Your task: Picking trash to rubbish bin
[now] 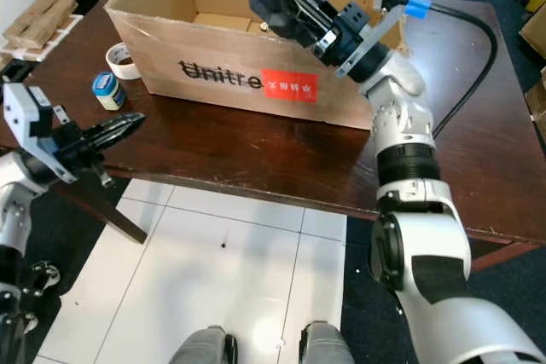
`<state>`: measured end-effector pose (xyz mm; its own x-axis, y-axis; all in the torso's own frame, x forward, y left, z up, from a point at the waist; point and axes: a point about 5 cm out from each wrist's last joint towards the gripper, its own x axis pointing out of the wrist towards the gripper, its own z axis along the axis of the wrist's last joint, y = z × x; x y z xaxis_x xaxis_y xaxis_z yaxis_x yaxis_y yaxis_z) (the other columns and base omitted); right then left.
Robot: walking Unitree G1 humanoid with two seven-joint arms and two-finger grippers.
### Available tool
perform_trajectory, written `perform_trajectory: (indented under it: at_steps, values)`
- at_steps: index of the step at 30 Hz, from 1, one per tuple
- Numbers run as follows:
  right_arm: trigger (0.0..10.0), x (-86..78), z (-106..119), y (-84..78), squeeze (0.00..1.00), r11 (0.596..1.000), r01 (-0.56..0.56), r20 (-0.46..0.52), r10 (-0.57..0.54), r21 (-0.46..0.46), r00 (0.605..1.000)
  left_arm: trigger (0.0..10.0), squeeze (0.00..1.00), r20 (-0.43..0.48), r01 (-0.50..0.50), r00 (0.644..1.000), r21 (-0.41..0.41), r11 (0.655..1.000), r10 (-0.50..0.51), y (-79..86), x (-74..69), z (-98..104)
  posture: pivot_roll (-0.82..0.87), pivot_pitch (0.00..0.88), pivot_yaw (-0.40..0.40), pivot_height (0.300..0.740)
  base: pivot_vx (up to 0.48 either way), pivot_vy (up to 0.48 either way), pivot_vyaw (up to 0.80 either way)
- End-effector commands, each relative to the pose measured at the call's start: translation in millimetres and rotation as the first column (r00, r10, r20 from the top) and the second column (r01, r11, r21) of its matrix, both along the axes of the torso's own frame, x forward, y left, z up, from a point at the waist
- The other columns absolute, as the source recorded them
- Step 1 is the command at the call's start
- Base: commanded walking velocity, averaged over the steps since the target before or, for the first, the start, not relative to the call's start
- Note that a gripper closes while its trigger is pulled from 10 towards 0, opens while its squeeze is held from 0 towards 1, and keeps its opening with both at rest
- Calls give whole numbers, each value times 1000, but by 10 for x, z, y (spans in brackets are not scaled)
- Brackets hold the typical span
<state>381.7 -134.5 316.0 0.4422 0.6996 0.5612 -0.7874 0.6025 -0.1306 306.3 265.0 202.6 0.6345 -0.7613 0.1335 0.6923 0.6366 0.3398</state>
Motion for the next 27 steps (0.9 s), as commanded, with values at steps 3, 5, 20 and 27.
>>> perform_trajectory:
  at_steps: [3,5,20,27]
  values:
    - [10000,-1,117,-6,0,998,-12,39,9,67,999,10000,0,6,-38,999,9,999,38,18,27,3,49,130,11,740,0,0,0]
    - [10000,11,143,-5,0,997,5,43,-8,73,999,10000,0,15,-61,998,8,998,61,29,42,27,49,132,11,740,0,0,0]
    - [10000,240,-19,-57,0,937,348,-79,-349,-26,934,10000,0,4,-155,988,16,988,155,53,105,-21,50,153,14,740,0,0,0]
    - [10000,264,-81,19,0,928,366,-76,-371,-71,926,10000,0,6,-179,984,15,984,179,59,114,-22,57,163,12,740,0,0,0]
